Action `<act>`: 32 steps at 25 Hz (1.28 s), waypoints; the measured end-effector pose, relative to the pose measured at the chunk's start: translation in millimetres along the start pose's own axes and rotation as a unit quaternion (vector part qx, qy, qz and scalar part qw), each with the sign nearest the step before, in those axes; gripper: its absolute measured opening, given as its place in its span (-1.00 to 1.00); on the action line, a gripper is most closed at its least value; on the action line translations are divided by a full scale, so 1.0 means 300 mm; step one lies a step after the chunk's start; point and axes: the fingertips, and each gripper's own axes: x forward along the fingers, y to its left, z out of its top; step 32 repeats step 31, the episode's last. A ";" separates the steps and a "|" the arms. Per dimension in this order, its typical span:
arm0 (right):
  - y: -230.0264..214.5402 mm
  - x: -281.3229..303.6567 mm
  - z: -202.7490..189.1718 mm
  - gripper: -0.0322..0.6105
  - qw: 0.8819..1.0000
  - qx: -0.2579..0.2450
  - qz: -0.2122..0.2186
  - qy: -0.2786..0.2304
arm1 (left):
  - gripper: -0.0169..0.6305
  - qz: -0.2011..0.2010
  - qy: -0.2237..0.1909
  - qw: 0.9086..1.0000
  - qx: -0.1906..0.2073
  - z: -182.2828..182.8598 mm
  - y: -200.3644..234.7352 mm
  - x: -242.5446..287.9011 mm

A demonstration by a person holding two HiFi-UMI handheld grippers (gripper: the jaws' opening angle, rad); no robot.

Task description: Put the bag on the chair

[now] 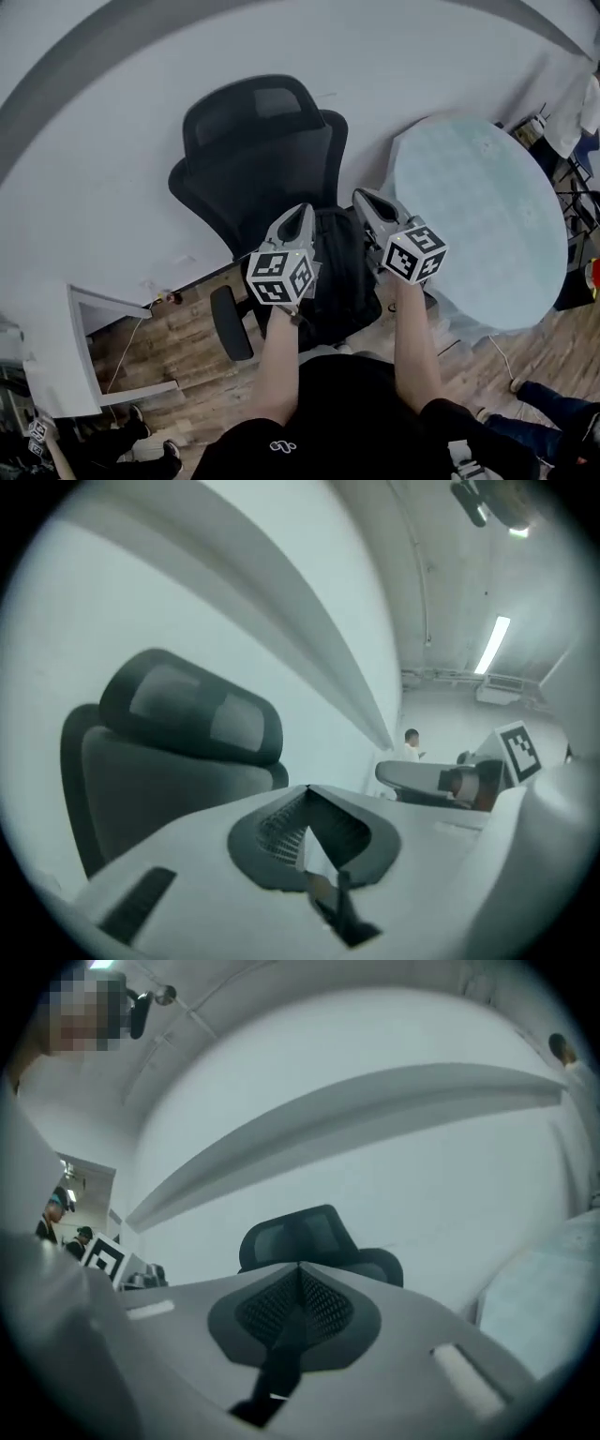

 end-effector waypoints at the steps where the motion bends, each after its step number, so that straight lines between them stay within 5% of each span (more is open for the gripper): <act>1: 0.000 -0.013 0.018 -0.89 1.000 -0.014 -0.010 -0.005 | -0.96 0.017 -0.017 1.000 0.010 0.034 -0.019 -0.013; 6: 0.002 -0.088 0.022 -0.89 0.998 -0.056 -0.018 0.007 | -0.96 0.079 0.002 0.993 0.086 0.035 -0.075 -0.044; 14: -0.048 -0.192 -0.031 -0.89 0.999 -0.037 -0.010 0.021 | -0.96 0.073 0.009 0.994 0.086 -0.015 -0.189 -0.067; 32: 0.001 -0.155 -0.056 -0.88 0.998 -0.038 0.022 0.034 | -0.96 0.112 0.027 0.989 0.091 -0.054 -0.153 -0.122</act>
